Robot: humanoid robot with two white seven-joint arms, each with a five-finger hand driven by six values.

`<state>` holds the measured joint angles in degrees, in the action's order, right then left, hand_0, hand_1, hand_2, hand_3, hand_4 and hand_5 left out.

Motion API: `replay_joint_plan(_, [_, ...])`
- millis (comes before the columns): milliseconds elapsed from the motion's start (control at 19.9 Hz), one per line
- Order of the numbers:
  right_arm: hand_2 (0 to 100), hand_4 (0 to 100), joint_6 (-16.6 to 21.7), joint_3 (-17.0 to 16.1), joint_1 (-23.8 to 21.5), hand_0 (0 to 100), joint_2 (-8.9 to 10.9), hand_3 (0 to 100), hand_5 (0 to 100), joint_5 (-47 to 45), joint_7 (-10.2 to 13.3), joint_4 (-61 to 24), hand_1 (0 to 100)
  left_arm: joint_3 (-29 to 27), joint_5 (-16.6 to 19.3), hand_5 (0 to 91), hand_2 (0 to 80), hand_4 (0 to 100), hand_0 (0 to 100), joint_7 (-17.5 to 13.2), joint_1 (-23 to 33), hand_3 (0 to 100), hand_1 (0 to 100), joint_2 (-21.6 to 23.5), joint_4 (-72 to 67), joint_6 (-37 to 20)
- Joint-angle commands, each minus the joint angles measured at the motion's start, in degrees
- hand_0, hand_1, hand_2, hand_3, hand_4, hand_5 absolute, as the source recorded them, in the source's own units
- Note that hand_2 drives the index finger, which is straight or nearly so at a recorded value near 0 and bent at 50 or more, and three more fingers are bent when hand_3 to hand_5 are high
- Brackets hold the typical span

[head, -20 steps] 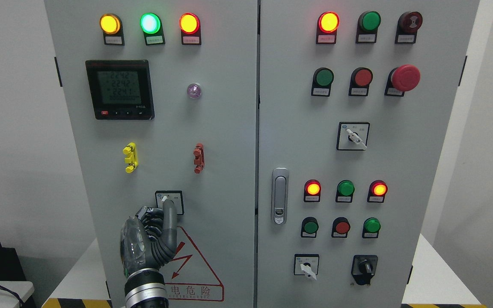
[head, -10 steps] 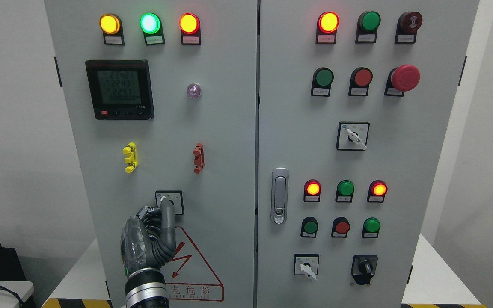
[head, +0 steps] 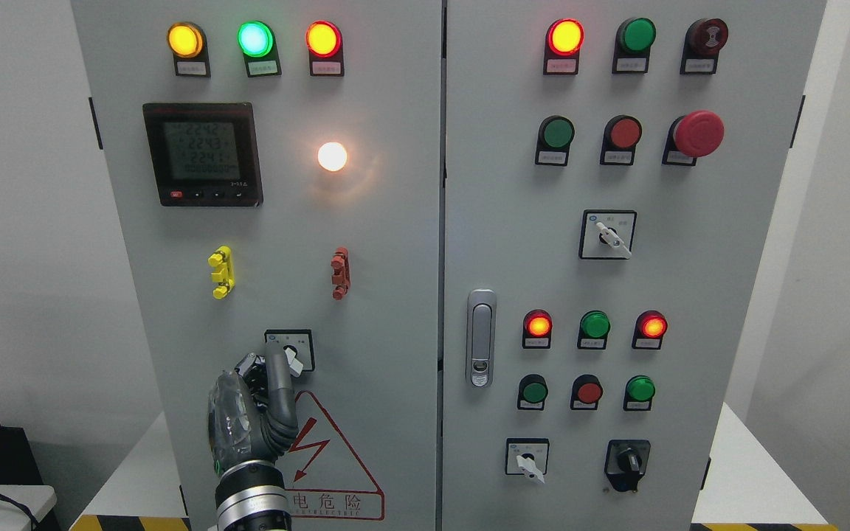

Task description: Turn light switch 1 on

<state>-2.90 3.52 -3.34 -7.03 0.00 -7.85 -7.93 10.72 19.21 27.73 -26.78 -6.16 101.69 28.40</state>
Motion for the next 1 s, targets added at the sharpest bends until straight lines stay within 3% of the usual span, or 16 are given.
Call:
replay_joint_plan(0, [0,0,0.0,0.0,0.0,12,0.0,0,0,-1.05,0.03,-0.06,39,0.0,-0.14,79.4,58.1,88,53,0.04,0.06,85,0,0.01,0.08,-0.19])
replay_joint_plan(953, [0,0,0.0,0.0,0.0,12,0.0,0,0,-1.05,0.03,0.02,39,-0.09,-0.23,78.7,58.6,88,15,0.04,1.03,85,3,-0.08,0.26,-0.89])
